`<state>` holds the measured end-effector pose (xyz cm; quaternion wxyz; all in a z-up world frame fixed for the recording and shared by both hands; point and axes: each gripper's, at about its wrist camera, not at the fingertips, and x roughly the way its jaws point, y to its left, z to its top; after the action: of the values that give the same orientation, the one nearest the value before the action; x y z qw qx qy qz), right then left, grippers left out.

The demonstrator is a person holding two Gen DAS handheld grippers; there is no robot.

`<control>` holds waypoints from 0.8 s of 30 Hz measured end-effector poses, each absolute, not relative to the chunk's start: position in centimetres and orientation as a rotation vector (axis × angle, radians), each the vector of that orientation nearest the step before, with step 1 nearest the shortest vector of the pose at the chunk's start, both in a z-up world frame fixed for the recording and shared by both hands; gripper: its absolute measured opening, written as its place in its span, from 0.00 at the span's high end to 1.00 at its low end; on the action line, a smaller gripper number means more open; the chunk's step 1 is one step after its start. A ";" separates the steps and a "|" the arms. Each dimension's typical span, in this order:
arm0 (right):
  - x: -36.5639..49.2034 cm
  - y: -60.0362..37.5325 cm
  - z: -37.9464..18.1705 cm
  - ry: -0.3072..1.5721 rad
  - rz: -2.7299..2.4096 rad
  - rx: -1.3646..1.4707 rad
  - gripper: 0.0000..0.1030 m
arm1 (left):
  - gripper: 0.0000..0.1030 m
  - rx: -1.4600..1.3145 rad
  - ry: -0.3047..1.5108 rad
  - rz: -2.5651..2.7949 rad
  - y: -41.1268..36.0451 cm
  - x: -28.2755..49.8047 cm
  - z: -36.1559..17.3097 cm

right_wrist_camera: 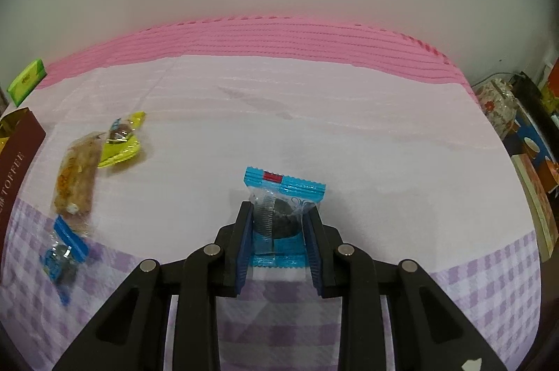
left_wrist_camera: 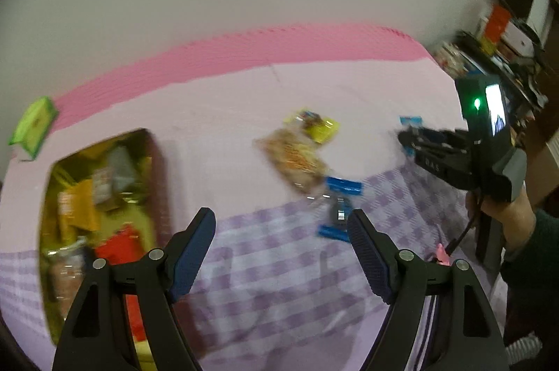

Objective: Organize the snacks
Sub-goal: 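Grasp the dark-blue wrapped round candy with the left tool, then carry the blue candy into the gold tray and open the left tool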

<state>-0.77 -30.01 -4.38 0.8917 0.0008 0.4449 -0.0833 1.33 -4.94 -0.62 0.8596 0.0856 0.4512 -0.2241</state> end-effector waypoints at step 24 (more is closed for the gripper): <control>-2.2 -30.7 -4.4 0.903 -0.155 0.048 0.73 | 0.57 0.215 1.111 -0.441 -11.8 3.5 -7.6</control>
<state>-2.16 -30.72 -4.39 0.8965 0.0231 0.4360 -0.0750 3.53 -11.75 -7.57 0.8212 0.1011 0.5220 -0.2073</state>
